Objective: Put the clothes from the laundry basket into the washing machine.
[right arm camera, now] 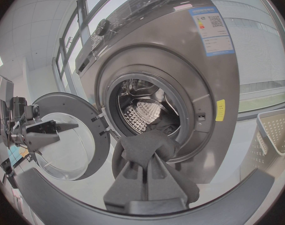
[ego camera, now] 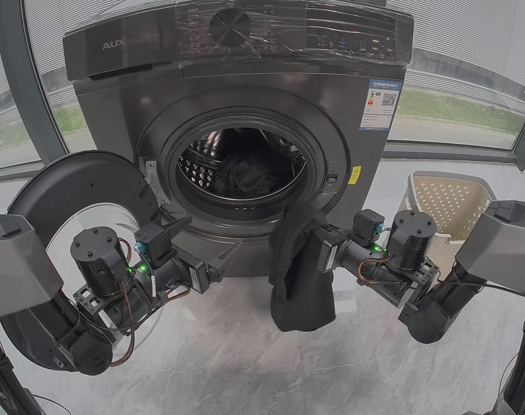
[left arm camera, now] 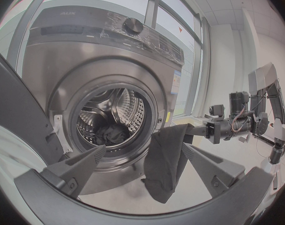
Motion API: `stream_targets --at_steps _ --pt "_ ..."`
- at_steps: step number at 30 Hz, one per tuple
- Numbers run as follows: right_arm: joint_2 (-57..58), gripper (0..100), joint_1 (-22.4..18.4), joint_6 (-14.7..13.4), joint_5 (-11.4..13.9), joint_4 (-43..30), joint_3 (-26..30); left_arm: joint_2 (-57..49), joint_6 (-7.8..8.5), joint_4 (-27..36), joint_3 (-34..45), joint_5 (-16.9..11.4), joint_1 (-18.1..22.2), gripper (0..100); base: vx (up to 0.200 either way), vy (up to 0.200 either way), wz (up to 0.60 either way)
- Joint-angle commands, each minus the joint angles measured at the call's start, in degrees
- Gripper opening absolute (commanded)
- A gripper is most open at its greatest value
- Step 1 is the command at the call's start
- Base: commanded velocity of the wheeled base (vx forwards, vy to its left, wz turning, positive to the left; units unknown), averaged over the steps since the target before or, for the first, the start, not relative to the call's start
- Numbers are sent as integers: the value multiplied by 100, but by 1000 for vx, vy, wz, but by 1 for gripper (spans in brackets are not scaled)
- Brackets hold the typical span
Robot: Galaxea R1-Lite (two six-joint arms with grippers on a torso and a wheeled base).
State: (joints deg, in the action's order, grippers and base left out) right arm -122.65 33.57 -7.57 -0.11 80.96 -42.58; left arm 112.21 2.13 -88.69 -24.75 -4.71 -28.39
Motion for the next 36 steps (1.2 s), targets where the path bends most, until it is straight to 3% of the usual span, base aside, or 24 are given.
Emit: stream_targets --at_steps 1,6,10,18,21,36 --pt "22 0 281 -16 -15 -45 -242 310 6 -26 110 -4 -105 100 0 0 0" --pt "31 0 396 -8 -59 -63 -400 389 -2 -35 137 -22 -140 100 0 0 0" --pt "39 0 519 -16 -68 -186 -505 415 6 -35 251 -329 -219 100 0 0 0" --pt "39 0 826 -8 -200 -194 -523 820 42 -26 -65 -294 -299 100 0 0 0" --pt "39 0 826 -8 -209 -203 -532 1031 112 -17 -267 -285 -290 100 0 0 0" --pt "171 0 941 1 -218 -177 -400 1874 121 -8 -1173 -4 -219 100 0 0 0"
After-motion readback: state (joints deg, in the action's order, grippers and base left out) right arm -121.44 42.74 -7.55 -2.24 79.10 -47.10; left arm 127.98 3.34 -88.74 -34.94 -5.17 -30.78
